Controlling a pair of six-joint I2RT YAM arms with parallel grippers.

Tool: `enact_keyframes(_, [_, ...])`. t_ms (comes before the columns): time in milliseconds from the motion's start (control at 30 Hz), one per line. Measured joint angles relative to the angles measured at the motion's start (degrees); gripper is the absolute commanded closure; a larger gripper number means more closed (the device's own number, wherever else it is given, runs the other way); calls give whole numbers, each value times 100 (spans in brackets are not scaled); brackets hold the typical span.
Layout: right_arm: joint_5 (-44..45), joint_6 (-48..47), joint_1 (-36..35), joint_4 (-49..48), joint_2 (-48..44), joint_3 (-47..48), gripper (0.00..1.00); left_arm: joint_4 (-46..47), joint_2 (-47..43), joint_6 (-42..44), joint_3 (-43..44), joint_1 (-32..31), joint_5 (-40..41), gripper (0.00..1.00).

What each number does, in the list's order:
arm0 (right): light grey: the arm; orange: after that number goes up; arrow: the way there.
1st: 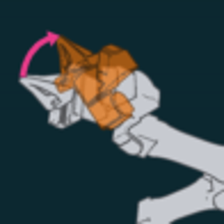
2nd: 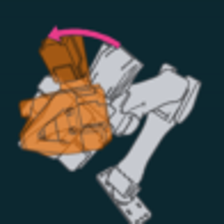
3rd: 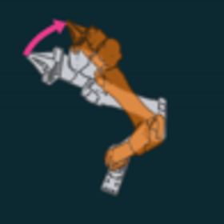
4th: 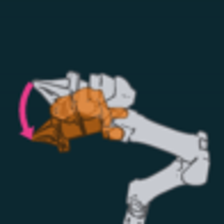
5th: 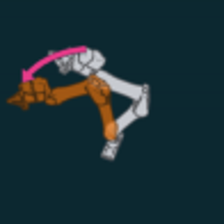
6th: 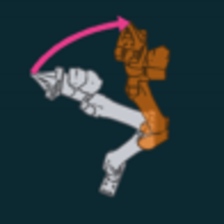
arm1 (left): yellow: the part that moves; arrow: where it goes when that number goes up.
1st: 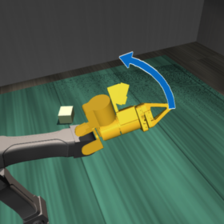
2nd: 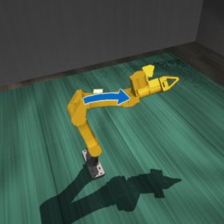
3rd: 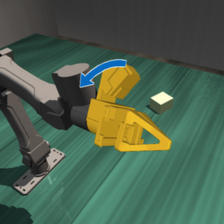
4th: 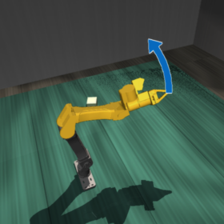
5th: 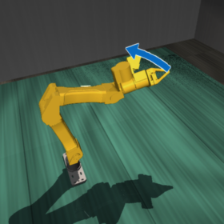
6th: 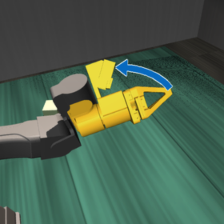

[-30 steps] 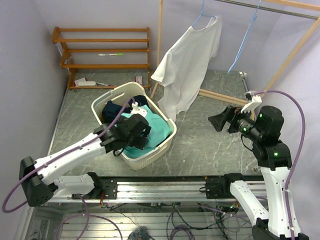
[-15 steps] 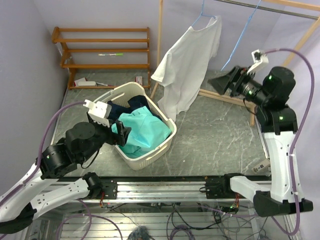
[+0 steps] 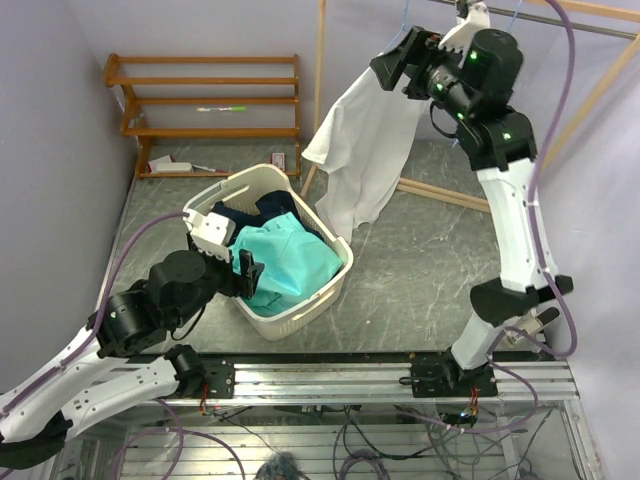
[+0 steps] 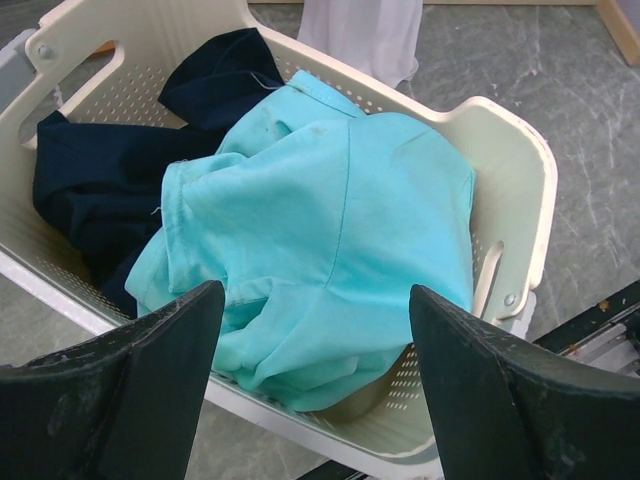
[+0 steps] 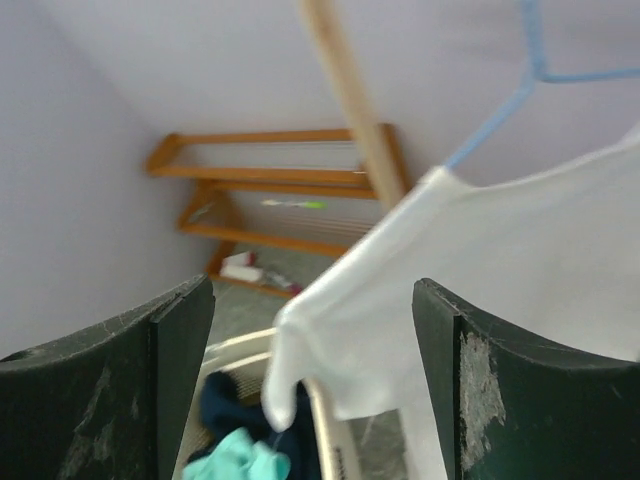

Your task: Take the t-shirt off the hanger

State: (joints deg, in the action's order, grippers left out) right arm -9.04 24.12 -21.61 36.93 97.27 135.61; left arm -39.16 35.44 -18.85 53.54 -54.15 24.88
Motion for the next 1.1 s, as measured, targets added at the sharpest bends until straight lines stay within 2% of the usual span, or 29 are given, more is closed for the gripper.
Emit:
enact_keyframes(133, [984, -11, 22, 20, 485, 4, 23, 2, -122, -2, -11, 7, -50, 15])
enact_keyframes(233, [1366, 31, 22, -13, 614, -234, 25, 2, -219, -4, -13, 7, -46, 15])
enact_keyframes(600, [1788, 72, -280, -466, 723, -291, 27, -9, -573, -116, -15, 7, 122, 15])
enact_keyframes(733, [2072, 9, -470, -485, 1014, -20, 31, -9, -564, -125, -24, 7, 164, 15])
enact_keyframes(867, [2662, -229, -828, -522, 1311, -4, 39, -17, -511, -131, -37, 7, 179, 15])
enact_keyframes(1100, [3338, -505, -1128, -476, 1644, -22, 65, -20, -479, -138, -39, 7, 190, 15])
